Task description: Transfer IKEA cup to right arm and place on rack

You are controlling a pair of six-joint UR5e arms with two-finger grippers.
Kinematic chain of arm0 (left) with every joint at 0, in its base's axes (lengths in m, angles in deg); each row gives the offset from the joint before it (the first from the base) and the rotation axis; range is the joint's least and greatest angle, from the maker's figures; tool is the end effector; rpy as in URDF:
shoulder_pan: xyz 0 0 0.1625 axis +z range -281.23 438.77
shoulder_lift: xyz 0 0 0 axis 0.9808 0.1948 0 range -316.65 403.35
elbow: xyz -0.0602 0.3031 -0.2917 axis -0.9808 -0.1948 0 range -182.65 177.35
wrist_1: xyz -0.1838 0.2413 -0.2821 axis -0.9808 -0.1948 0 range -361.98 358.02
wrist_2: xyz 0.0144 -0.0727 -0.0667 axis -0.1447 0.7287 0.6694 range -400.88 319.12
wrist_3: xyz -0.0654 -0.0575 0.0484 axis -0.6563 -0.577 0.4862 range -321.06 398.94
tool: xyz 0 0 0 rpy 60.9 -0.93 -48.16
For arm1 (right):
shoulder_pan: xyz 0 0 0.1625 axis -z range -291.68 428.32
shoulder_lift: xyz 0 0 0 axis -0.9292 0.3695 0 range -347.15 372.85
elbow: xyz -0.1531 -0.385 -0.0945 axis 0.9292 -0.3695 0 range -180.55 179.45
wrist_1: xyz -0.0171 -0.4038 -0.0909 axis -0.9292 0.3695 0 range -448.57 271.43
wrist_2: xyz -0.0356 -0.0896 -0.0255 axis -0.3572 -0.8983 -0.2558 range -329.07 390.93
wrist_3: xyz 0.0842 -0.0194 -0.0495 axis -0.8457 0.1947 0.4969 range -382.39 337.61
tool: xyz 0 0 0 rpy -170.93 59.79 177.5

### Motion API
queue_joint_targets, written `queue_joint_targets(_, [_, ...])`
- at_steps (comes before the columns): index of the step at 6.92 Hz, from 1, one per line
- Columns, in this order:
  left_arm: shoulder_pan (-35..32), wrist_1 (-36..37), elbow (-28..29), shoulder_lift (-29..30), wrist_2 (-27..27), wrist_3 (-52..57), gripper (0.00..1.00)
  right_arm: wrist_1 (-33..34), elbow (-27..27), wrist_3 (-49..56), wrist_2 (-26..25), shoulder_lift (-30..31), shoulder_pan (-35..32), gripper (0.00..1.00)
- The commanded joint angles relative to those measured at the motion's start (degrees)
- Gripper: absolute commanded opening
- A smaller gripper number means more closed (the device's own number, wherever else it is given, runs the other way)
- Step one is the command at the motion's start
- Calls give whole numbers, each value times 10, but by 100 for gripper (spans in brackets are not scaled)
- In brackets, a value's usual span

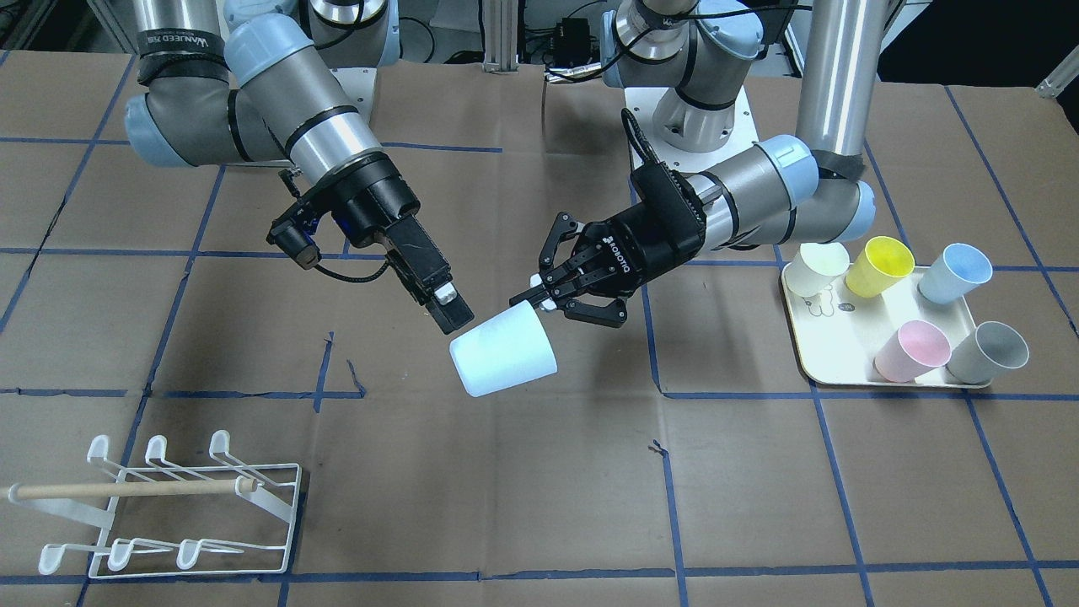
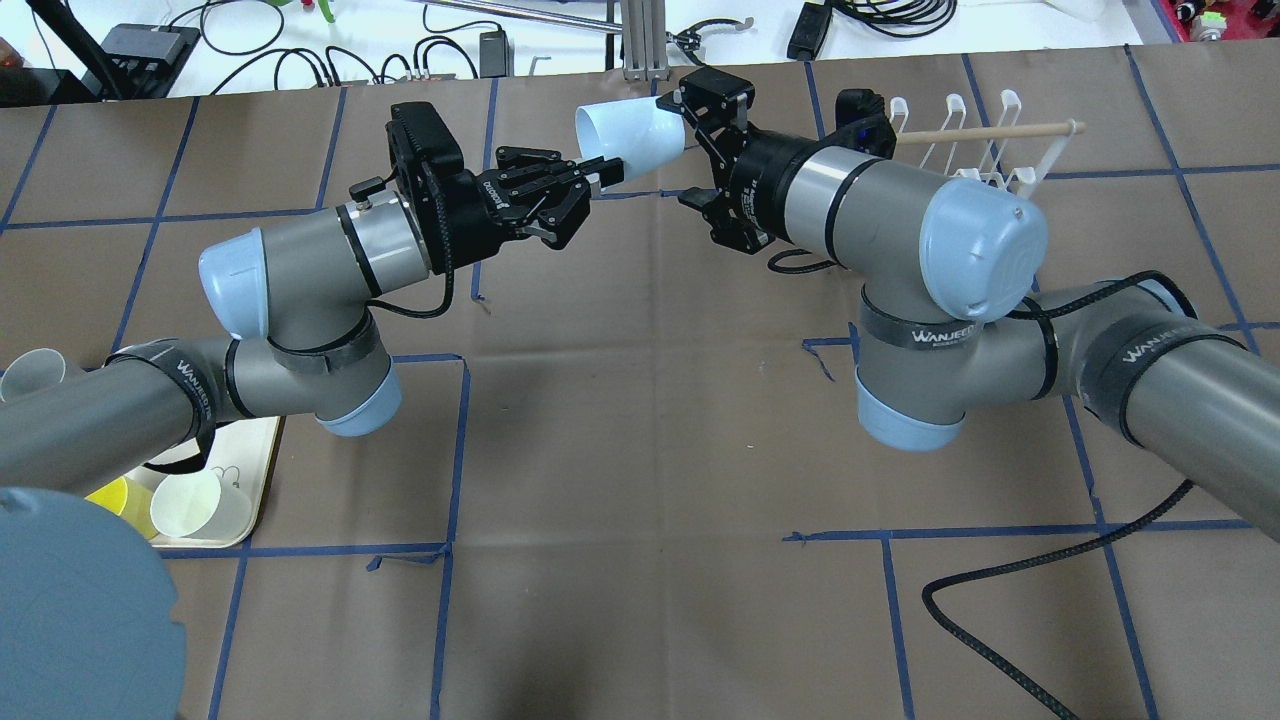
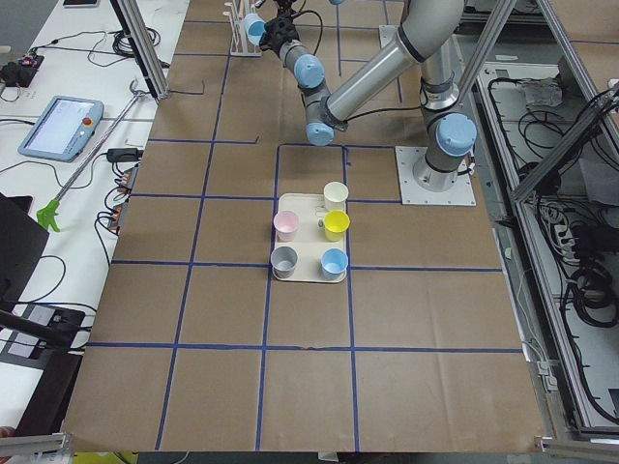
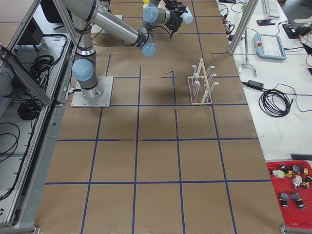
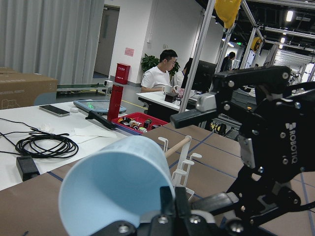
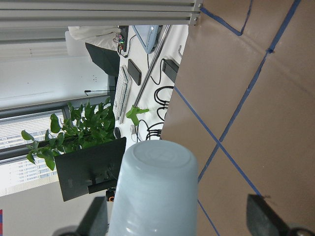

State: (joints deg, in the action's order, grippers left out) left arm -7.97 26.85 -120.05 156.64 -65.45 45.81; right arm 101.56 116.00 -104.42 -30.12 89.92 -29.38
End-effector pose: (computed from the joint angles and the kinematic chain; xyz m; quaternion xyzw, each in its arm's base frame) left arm -0.1955 -0.5040 0.3265 -0.3246 -0.6871 0.5090 0.4043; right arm 0.2499 -0.4936 0.3716 0.4043 0.7422 -0.1944 0.4978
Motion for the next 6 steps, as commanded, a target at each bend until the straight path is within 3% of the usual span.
queue_joint_targets(1, [0, 0, 1, 0, 0, 0, 4, -1, -19, -1, 0, -17, -2, 99])
queue_joint_targets(6, [0, 0, 1, 1, 0, 0, 4, -3, -80, -21, -7, -71, -27, 100])
